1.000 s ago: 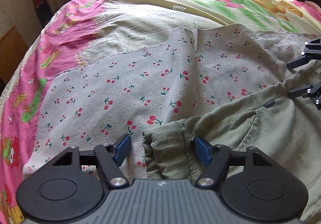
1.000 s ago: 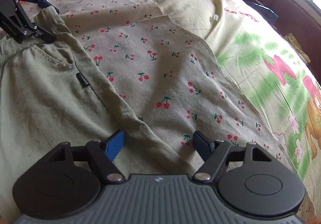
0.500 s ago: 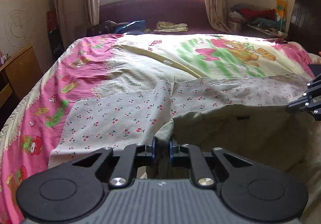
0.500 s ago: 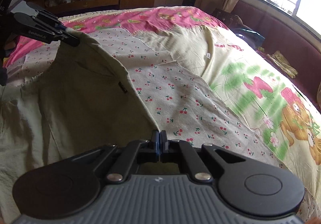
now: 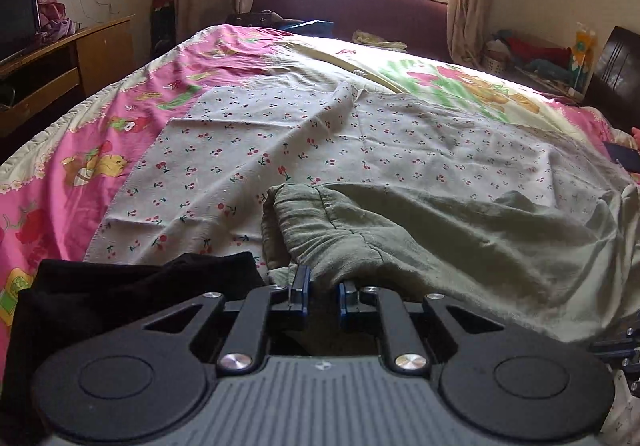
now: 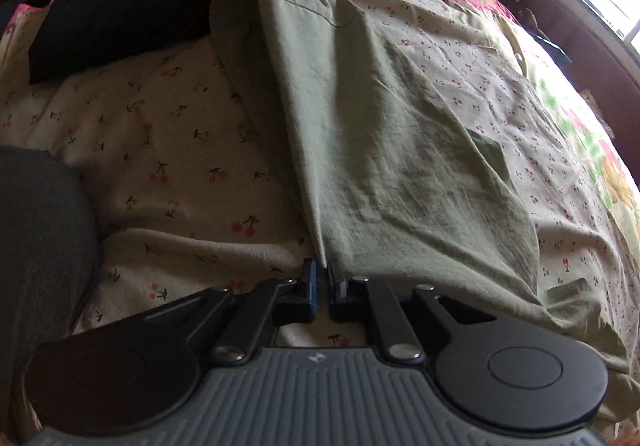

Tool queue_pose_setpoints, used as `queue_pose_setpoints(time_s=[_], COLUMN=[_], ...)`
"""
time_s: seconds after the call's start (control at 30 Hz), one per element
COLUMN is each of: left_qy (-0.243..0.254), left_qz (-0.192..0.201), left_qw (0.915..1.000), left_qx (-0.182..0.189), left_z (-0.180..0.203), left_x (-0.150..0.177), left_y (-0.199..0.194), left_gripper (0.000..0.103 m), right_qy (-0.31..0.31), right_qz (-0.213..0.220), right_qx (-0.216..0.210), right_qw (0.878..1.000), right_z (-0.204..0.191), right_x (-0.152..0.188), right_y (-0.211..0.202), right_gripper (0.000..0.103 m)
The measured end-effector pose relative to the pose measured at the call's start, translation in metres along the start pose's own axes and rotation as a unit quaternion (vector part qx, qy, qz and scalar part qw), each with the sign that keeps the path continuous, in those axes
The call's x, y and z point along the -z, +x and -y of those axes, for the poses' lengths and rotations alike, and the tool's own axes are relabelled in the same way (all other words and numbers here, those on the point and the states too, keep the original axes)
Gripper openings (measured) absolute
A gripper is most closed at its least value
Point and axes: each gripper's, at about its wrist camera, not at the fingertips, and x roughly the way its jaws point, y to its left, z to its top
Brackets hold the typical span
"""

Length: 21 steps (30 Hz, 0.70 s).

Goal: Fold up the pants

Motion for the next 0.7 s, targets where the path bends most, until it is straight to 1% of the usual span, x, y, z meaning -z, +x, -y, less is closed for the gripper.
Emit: queue_pose_setpoints(time_s=[0.03,0.1,0.13,0.17,0.2,0.27,0.3,0.33,0.4,0.43,0.47,0.5,0.53,0.57,0.6,0.63,0.67,0.7], left_qy=[0.008,0.023,0.032,0.038,0.038,0.033,0.033,0.031,0.025,0.032,0.04,0.052,0.067,0.081,0.106,0.121,0.132,0.133], left_qz=[0.002,0.008,0.01,0.008,0.006,0.011,0.021,0.037,0.065,0.079,0.086,0.089,0.082,0.068,0.036,0.008,-0.03,-0.051], left_qw=[1.0,0.9996,0.9992,0.9989,0.9989,0.999,0.9987,0.9984,0.9973,0.9963,0.9955,0.9946,0.9942,0.9941,0.9936,0.9926,0.9908,0.9898], left_qx=[-0.005,-0.016,-0.022,-0.026,-0.025,-0.027,-0.034,-0.03,-0.02,-0.012,-0.003,0.012,0.022,0.023,0.012,0.002,-0.007,-0.008], left_z=[-0.002,-0.01,-0.011,-0.014,-0.017,-0.02,-0.02,-0.02,-0.014,-0.008,-0.002,0.008,0.017,0.025,0.035,0.039,0.04,0.04], left_x=[0.005,0.014,0.018,0.022,0.024,0.026,0.026,0.023,0.016,0.011,0.007,0.004,0.003,0.005,0.009,0.015,0.024,0.031], left_y=[-0.005,-0.018,-0.022,-0.024,-0.026,-0.029,-0.032,-0.037,-0.043,-0.045,-0.045,-0.041,-0.033,-0.024,-0.004,0.011,0.028,0.037], left_gripper=[0.028,0.028,0.028,0.028,0.028,0.029,0.029,0.029,0.029,0.029,0.03,0.034,0.041,0.042,0.043,0.043,0.042,0.041], right_qy=[-0.005,-0.012,-0.018,-0.023,-0.03,-0.044,-0.048,-0.045,-0.029,-0.024,-0.019,-0.01,0.0,0.012,0.022,0.03,0.038,0.058], right_qz=[0.007,0.028,0.046,0.06,0.078,0.102,0.109,0.117,0.132,0.134,0.129,0.122,0.116,0.109,0.104,0.102,0.1,0.094], right_qx=[0.01,0.021,0.021,0.021,0.021,0.021,0.019,0.013,-0.008,-0.012,-0.014,-0.02,-0.03,-0.036,-0.037,-0.036,-0.034,-0.028], right_qw=[1.0,0.999,0.999,0.998,0.996,0.994,0.993,0.992,0.991,0.991,0.991,0.992,0.993,0.993,0.994,0.994,0.994,0.993], right_z=[-0.004,-0.008,-0.008,-0.009,-0.012,-0.02,-0.027,-0.031,-0.036,-0.038,-0.05,-0.054,-0.054,-0.053,-0.05,-0.045,-0.039,-0.027], right_x=[-0.004,-0.016,-0.024,-0.031,-0.041,-0.063,-0.073,-0.084,-0.105,-0.111,-0.12,-0.122,-0.123,-0.123,-0.12,-0.116,-0.112,-0.103], right_y=[-0.004,-0.015,-0.02,-0.021,-0.021,-0.007,0.001,0.012,0.033,0.041,0.051,0.058,0.064,0.069,0.071,0.067,0.063,0.054], right_gripper=[0.007,0.015,0.025,0.042,0.048,0.05,0.049,0.049,0.049,0.049,0.048,0.048,0.048,0.048,0.048,0.048,0.048,0.048])
